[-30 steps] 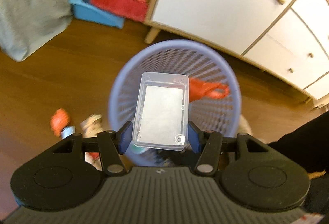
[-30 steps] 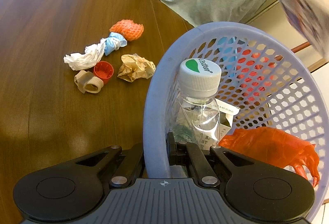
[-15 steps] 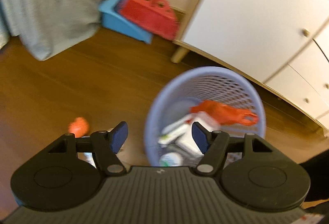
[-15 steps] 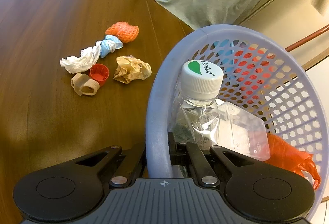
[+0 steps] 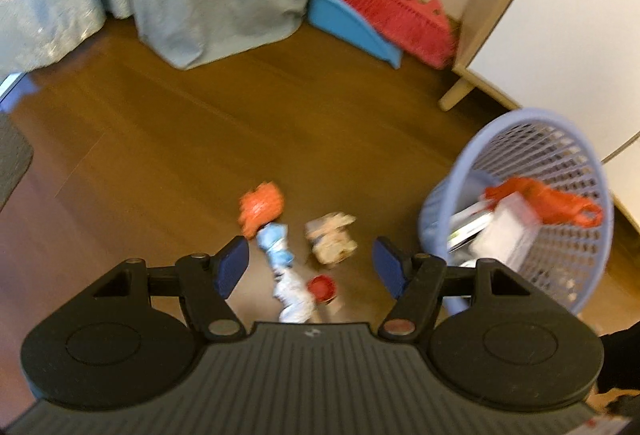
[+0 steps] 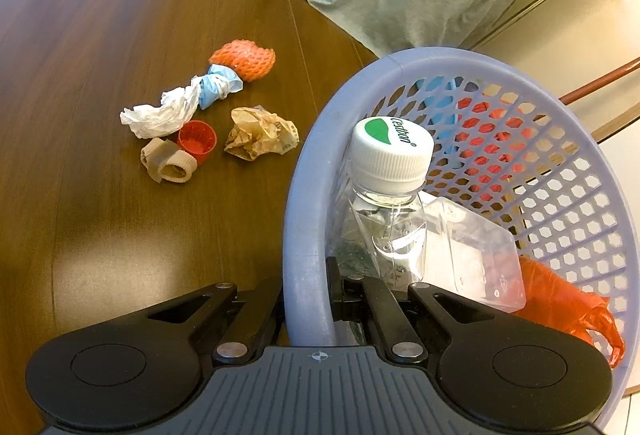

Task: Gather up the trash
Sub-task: 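Carry the clear box over the basket and release it, then grasp the white crumpled tissue with the left gripper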

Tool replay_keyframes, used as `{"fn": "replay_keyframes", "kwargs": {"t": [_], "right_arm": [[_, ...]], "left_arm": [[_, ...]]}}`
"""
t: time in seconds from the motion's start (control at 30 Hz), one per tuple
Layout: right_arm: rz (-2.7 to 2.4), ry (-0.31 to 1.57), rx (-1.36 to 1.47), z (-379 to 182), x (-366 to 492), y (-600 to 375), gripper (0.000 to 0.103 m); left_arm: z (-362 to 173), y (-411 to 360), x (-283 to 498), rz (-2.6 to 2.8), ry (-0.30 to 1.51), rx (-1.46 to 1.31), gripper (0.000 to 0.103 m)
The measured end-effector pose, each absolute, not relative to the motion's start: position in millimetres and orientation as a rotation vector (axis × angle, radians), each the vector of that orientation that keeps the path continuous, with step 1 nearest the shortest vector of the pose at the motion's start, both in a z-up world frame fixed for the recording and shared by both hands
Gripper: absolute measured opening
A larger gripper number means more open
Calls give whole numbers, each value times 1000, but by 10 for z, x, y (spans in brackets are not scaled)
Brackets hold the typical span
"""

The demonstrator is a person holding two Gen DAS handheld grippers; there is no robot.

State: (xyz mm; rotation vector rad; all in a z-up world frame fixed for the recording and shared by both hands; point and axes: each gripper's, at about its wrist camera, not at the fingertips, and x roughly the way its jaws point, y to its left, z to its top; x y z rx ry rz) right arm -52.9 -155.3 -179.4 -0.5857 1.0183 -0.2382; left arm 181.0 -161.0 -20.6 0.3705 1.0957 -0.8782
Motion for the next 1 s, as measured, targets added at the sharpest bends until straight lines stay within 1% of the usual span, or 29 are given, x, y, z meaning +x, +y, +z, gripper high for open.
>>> {"fn": "replay_keyframes", "kwargs": {"t": [0.2,0.43,0.57,0.73,0.8,0.87,1.0], "right_arm": [[-236,1025,-580,-1787,-494,-1552,0],[-252,1018,-582,-1778,-465,-1557,0],[-260,1016,-584,-1779,-444,-1559,0],[-259,1011,-584,-1785,-424,-1536,0],[-260,1007,-587,-1792,-419,-1526,0],[-259,1007,-588,-1795,-413,-1526,0],[-260,1007,-589,-1801,-405,-1525,0]], "left_arm": [[-554,-1415,1904,-836,1138,379,64],[-924,-1384,1903,-843,1154,415,63],[-1118,-1426,1896,-859,1168,444,61],[-1383,-1519,1858,-893,1183,487,51],[-1512,-1560,1833,-910,1195,491,47],[-1622,-1605,1809,-923,1210,487,47],[-1845,-1690,1762,-940,1238,468,40]]}}
